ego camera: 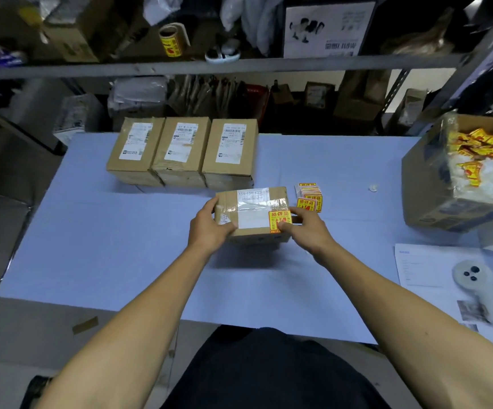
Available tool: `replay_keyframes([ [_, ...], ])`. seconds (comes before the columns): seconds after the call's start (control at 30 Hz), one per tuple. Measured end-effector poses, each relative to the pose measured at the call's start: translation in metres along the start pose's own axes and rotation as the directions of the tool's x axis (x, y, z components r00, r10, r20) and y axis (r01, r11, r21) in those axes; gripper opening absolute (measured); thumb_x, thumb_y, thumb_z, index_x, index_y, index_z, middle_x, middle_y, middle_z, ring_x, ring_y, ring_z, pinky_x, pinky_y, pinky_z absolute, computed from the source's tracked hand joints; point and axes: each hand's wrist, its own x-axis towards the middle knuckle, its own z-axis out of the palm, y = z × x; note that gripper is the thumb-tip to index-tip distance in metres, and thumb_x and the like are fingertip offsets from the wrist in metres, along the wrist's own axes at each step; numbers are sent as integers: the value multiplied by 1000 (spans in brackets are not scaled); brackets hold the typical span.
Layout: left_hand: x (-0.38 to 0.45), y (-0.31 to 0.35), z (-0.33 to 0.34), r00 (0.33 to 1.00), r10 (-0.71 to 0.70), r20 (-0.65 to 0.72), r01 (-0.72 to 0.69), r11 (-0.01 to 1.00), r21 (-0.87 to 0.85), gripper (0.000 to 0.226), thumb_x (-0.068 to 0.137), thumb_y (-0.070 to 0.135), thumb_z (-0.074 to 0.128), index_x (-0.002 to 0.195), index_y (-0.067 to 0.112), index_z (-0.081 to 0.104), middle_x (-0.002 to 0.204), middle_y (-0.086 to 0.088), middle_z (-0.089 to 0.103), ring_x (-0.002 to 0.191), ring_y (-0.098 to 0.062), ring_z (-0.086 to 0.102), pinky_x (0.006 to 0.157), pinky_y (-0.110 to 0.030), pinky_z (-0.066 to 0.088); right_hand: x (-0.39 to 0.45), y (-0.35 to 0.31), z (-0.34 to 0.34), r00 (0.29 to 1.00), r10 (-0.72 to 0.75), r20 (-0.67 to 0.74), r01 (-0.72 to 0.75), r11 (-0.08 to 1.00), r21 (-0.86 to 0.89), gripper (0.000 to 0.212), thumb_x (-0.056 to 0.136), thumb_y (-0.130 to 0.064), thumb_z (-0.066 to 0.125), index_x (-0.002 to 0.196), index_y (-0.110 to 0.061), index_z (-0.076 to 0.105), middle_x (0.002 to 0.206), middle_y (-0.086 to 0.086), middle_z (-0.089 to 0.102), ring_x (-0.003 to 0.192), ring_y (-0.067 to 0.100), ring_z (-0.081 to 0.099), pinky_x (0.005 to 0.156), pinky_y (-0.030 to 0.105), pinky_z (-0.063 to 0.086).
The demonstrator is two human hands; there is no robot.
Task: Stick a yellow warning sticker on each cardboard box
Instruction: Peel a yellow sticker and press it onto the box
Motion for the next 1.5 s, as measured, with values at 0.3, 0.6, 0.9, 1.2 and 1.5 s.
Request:
replay_keyframes([
  [0.3,-8,-32,-45,997,-10,-77,6,999,-48,79,79,9,77,147,23,40,141,-4,52,124,-21,51,88,-27,49,-4,-24,46,996,-71,59,74,996,-49,40,92,-20,65,132,-20,59,122,-2,64,107,11,55,87,31,46],
  [0.6,11,-82,-130,993,-41,-107,36,998,-50,80,77,13,78,147,25,40,138,-3,55,121,-21,54,98,-35,50,-5,-66,137,990,-89,112,101,989,-106,38,94,-20,63,131,-19,59,112,-6,61,105,14,55,85,31,45],
  [0.9,49,-138,-240,997,-26,-78,23,999,-33,81,79,16,77,149,22,36,140,-5,54,125,-23,53,100,-38,50,-4,-118,256,991,-119,59,129,972,-195,39,92,-23,61,132,-22,60,122,3,66,110,19,59,92,40,51],
  [1.2,95,-172,-314,999,-22,-43,22,1000,2,82,78,15,79,149,21,37,139,-6,55,124,-24,54,100,-37,50,15,-152,337,995,-82,58,93,975,-204,41,93,-24,60,134,-20,57,124,5,66,110,20,59,91,38,52],
  [1.5,160,-190,-363,995,-71,-76,73,997,21,78,78,13,77,146,24,41,129,-4,61,114,-23,59,96,-37,52,70,-190,393,987,-82,138,115,961,-251,37,92,-26,61,128,-20,62,120,3,68,105,18,61,91,38,52],
])
